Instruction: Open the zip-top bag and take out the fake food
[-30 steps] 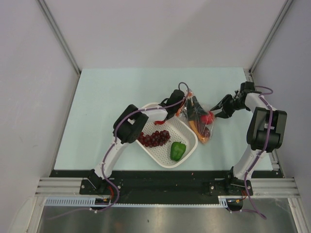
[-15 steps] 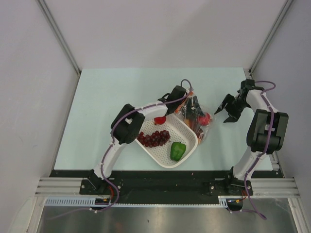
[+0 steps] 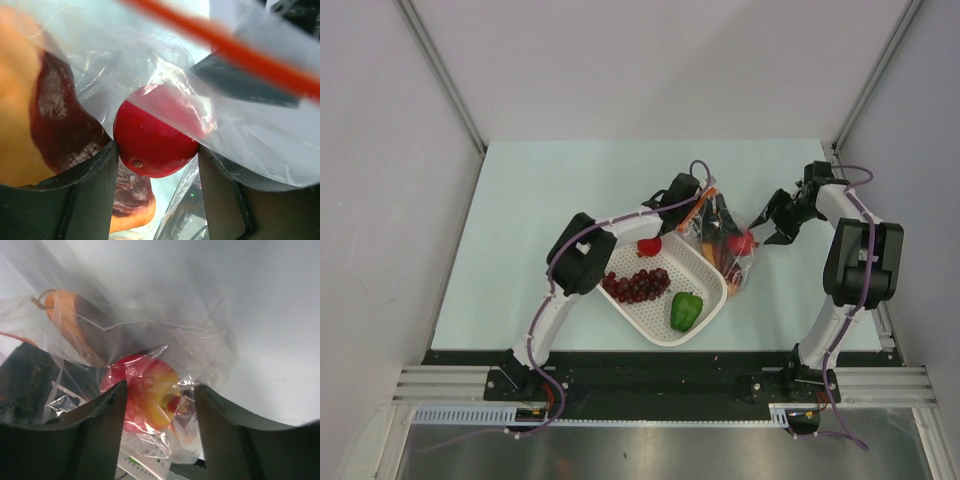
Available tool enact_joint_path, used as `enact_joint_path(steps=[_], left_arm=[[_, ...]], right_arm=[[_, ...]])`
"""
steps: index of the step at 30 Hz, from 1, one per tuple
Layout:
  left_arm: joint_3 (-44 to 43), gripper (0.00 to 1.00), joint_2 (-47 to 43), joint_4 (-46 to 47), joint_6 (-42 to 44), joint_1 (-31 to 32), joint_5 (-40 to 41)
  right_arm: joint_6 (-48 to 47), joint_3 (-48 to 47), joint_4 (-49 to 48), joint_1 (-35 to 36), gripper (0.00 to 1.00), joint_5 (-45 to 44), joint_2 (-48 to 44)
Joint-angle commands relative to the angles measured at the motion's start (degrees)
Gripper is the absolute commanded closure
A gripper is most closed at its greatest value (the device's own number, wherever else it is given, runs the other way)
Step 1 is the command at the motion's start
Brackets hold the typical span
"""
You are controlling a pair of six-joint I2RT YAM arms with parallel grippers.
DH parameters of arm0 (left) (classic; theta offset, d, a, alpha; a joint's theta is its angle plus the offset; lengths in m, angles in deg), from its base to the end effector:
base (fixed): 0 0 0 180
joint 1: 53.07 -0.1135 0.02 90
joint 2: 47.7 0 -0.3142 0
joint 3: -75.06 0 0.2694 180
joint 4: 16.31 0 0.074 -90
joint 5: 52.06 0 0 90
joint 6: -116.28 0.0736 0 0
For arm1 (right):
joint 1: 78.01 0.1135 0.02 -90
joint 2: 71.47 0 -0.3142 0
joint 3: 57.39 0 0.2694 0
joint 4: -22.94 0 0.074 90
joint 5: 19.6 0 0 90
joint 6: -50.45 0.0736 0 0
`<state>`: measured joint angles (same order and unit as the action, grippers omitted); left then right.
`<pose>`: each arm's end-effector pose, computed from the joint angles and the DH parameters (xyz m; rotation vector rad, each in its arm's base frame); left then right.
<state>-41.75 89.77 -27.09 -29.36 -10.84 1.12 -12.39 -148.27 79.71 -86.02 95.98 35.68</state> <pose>0.4272 -0.4474 0.1615 0.1681 2.4872 -1.5718 0.4126 -0.0260 0.2040 0.7670 2.7386 0.7067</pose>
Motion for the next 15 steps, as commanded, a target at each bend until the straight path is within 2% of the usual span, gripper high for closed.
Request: enact_joint_path(steps=[1,2,3,5,6,7,15], left_arm=[[-0.73,1.0,-5.54,2.05,0.61,-0.31,-2.56],[-0.91,1.0,-5.81,0.83,1.66,-0.49,-1.69],[-1.09,1.0,-5.98,-0.75,4.11,-0.66,-1.24],[-2.05,1.0,-6.69,-6.99,6.84,-1.1,1.12],[-2.32,1.0,-6.95,-8.75,9.38,-1.37,1.83],[-2.32,1.0,-7.56,-11.55,10.54,-1.54,2.45],[-3.89,1.0,-10.46,-21.85,21.17,-3.13,7.63]], right_arm=[[2.55,0.15,-3.56,0.54,0.5,-2.62,0.16],[2.46,0.15,-3.82,0.19,0.57,-3.6,-0.1],[2.55,0.23,-3.73,-0.16,0.7,-4.57,-0.28],[2.72,0.24,-4.08,-1.21,0.83,-5.98,-0.02],[2.81,0.15,-4.09,-1.57,0.93,-6.51,0.16],[2.9,0.15,-4.26,-2.0,0.98,-6.69,0.33],[1.33,-0.55,-5.31,-5.52,1.0,-7.3,0.6]])
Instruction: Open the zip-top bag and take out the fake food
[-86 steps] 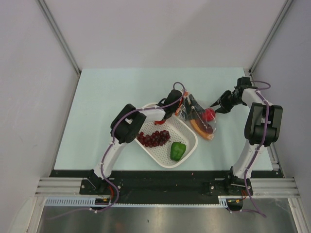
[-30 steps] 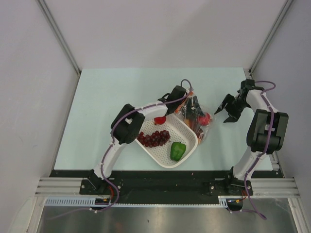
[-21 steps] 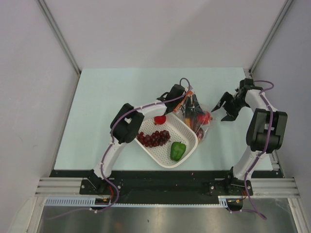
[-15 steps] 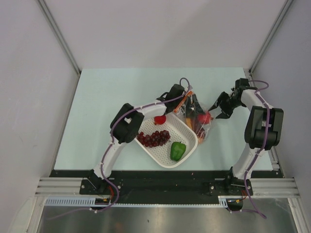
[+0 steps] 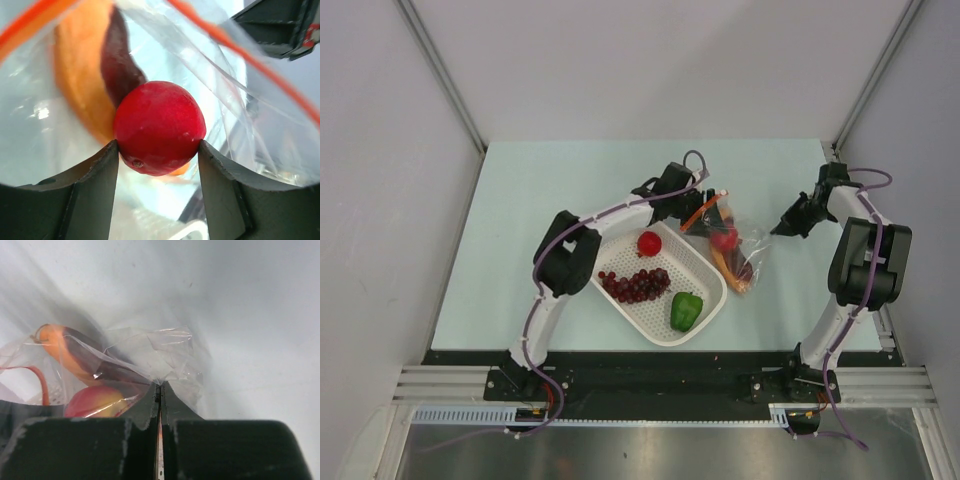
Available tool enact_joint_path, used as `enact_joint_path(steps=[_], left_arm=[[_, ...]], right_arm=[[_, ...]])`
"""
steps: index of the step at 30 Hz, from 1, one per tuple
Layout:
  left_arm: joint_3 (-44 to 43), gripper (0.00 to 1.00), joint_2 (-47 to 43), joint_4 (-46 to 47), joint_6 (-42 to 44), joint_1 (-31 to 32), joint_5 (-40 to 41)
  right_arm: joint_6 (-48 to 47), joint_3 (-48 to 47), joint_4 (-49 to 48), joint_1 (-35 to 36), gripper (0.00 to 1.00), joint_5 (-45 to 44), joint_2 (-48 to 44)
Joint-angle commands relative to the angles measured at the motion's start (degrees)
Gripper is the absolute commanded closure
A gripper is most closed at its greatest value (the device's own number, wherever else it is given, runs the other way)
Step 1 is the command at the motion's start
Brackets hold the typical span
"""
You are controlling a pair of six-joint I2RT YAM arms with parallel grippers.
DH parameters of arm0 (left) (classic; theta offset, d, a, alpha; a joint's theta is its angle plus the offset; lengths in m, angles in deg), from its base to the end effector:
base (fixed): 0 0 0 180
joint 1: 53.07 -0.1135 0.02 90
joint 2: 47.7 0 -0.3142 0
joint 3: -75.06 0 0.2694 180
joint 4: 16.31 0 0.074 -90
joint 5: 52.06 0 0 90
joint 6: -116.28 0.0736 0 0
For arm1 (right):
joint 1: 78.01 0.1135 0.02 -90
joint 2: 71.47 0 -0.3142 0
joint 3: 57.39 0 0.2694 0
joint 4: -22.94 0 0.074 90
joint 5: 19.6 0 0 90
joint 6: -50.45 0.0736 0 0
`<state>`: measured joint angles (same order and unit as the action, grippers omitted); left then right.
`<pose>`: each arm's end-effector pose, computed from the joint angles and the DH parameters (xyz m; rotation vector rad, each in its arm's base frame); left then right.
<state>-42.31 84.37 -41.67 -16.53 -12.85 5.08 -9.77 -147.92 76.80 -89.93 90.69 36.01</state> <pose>0.4286 -0.4147 0.1910 0.2892 2.5289 -1.3352 0.4153 -0.0616 0.1996 0.9213 2.6580 0.5708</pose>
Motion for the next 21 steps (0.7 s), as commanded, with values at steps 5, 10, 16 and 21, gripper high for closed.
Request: enact_joint_path(steps=[5,10,16,21], left_arm=[[-2.37,1.0,-9.1,-13.16,13.53,-3.05,8.51],[-1.05,1.0,-15.43,-17.21,17.58,-4.89,15.36],[-0.61,1.0,-18.16,-20.73,19.16,-6.04,17.3],[3.87,1.0,-25.27,-20.73,19.78,-6.39,19.68]], right_arm=[[-3.15,-2.66,-1.88,-1.61,1.0,-1.22,1.5],[-4.9,-4.51,-0.48,-1.17,1.0,-2.63,2.12],[-5.43,-6.0,0.22,-1.17,1.0,-3.16,2.64],[-7.45,-9.42,3.2,-0.21,0.86,-6.58,3.0]])
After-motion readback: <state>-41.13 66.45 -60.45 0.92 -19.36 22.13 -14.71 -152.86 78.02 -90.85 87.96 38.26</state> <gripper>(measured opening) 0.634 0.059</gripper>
